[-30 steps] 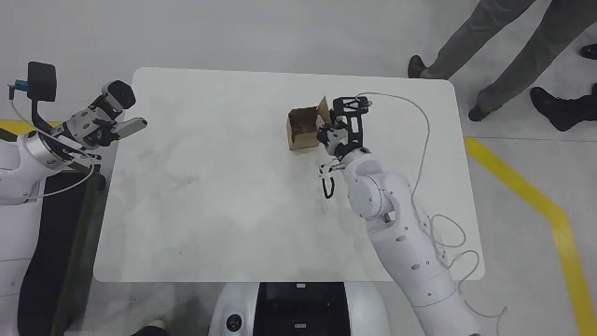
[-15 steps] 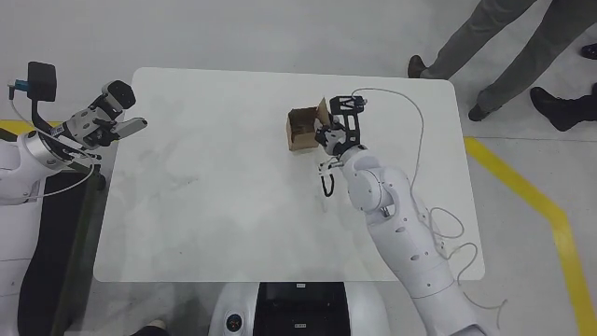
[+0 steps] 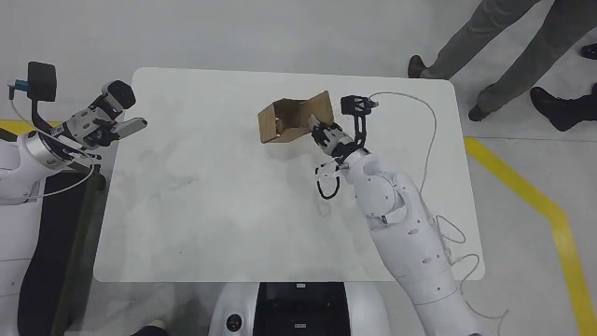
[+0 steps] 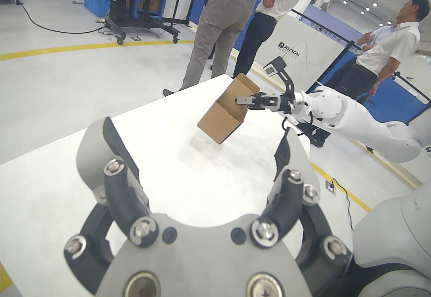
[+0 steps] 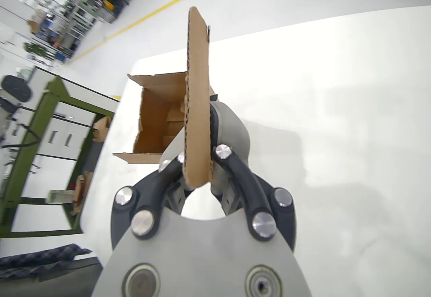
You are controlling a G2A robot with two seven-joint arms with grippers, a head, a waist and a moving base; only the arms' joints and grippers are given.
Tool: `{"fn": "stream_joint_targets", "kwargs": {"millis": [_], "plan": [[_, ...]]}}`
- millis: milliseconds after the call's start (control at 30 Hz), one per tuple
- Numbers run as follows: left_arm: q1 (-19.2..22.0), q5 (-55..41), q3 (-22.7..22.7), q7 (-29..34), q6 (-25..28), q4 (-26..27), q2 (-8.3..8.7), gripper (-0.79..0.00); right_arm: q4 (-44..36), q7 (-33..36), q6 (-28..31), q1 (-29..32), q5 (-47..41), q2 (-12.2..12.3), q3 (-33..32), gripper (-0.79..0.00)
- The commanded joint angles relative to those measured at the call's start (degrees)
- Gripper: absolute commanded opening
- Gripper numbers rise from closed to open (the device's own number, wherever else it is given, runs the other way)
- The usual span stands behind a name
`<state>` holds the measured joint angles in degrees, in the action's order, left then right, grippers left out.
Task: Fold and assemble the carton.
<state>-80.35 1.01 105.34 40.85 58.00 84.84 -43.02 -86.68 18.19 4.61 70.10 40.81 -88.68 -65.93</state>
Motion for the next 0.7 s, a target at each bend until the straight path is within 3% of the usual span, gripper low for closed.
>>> {"fn": "stream_joint_targets", "kwargs": {"millis": [0, 67, 300, 667], "plan": [[0.0, 0.0, 0.0, 0.0, 0.0, 0.0, 0.00, 0.000, 0.9, -2.9, 5.1, 1.1, -9.2, -0.3, -0.4, -0.785], [0.0, 0.0, 0.0, 0.0, 0.0, 0.0, 0.00, 0.000, 3.6, -4.9, 11.2, 1.8, -18.4, -0.6, -0.4, -0.785], [0.0, 0.0, 0.0, 0.0, 0.0, 0.0, 0.00, 0.000, 9.7, -6.5, 18.6, 1.1, -29.7, -1.3, 1.1, -0.785], [0.0, 0.0, 0.0, 0.0, 0.0, 0.0, 0.00, 0.000, 7.3, -5.7, 18.2, 2.3, -31.4, -1.2, 1.9, -0.785]]}}
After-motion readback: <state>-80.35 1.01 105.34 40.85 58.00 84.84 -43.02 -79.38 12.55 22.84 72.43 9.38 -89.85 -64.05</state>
